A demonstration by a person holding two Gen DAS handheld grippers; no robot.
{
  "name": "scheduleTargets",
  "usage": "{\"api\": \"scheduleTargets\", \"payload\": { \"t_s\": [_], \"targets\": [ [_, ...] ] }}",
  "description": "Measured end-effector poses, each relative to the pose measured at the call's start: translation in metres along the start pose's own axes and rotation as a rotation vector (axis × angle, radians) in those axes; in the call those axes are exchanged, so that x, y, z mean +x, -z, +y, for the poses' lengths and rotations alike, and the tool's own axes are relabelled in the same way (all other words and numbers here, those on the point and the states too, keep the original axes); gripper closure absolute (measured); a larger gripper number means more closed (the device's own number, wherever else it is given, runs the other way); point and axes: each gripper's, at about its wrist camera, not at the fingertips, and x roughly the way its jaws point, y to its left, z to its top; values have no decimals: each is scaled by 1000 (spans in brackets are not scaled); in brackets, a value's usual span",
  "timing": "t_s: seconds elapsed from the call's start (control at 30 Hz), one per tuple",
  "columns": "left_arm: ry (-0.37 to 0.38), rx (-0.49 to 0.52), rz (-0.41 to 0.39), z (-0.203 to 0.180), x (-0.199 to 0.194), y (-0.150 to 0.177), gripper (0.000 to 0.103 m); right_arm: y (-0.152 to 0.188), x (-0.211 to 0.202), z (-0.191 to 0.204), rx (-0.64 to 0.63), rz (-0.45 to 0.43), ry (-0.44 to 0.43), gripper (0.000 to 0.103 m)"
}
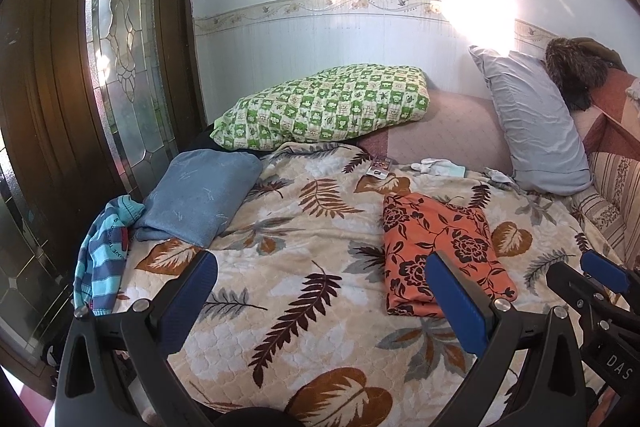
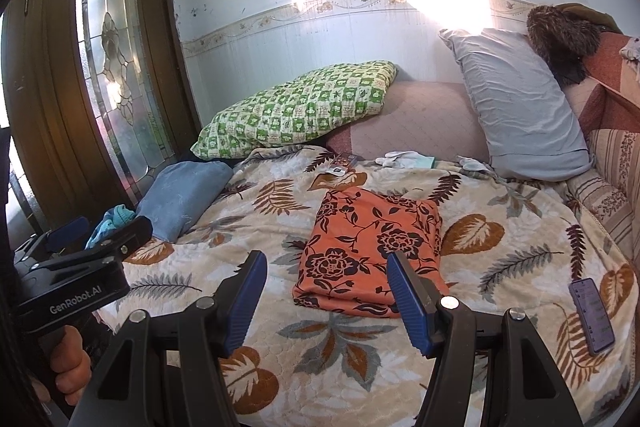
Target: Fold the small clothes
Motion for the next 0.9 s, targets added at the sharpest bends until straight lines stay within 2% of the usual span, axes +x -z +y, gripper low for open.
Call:
{"api": "scheduleTargets", "payload": {
  "t_s": [0.5,0.9],
  "targets": [
    [-8,30,27,-19,18,-1,0,2,23,-23,53,23,-27,37],
    [2,42,49,-23,40,-3,0,-3,45,-24,52,41,-23,37]
  ]
}}
